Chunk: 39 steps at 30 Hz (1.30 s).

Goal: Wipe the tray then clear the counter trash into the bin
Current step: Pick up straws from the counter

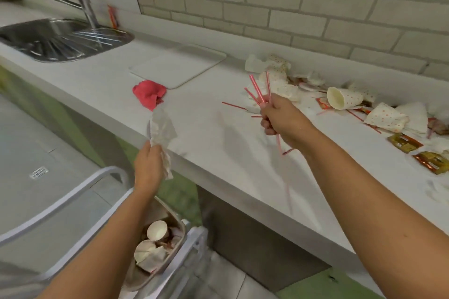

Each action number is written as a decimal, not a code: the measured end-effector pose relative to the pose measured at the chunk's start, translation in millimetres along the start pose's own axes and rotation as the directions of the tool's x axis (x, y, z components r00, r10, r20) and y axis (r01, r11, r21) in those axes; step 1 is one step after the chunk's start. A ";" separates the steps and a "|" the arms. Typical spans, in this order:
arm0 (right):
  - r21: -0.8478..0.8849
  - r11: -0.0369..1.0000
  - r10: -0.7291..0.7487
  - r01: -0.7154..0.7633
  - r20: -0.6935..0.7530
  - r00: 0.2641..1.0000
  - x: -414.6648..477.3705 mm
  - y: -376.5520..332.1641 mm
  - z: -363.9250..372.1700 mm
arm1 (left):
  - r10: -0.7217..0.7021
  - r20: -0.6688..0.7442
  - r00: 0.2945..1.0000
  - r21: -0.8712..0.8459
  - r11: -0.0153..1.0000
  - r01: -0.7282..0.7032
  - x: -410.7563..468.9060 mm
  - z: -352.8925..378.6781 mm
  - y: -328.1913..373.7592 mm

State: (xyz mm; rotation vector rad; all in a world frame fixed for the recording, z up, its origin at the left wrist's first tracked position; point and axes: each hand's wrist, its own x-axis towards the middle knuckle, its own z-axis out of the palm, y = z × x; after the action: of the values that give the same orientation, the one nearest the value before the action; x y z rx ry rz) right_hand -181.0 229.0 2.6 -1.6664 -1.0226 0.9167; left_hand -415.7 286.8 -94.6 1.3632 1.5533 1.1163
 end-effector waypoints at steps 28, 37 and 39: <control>0.185 0.969 0.090 -0.162 0.349 0.933 -30.5 137.4 284.5 | -0.436 0.115 0.892 0.068 0.900 0.431 9.8 -100.6 -175.4; -0.038 0.995 0.099 -0.091 0.338 0.936 -25.3 135.1 256.4 | -0.270 0.132 0.954 0.062 0.963 0.264 22.3 -82.6 -137.5; -0.144 0.990 0.064 -0.016 0.337 0.939 -23.9 124.3 243.6 | -0.186 0.158 0.970 0.067 0.982 0.178 25.2 -68.7 -119.0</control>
State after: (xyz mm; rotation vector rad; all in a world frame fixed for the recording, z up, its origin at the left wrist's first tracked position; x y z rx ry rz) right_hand -383.2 261.5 -180.2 -1.6822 -1.3135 1.2153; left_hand -521.0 298.3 -185.8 1.2830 1.5614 0.8367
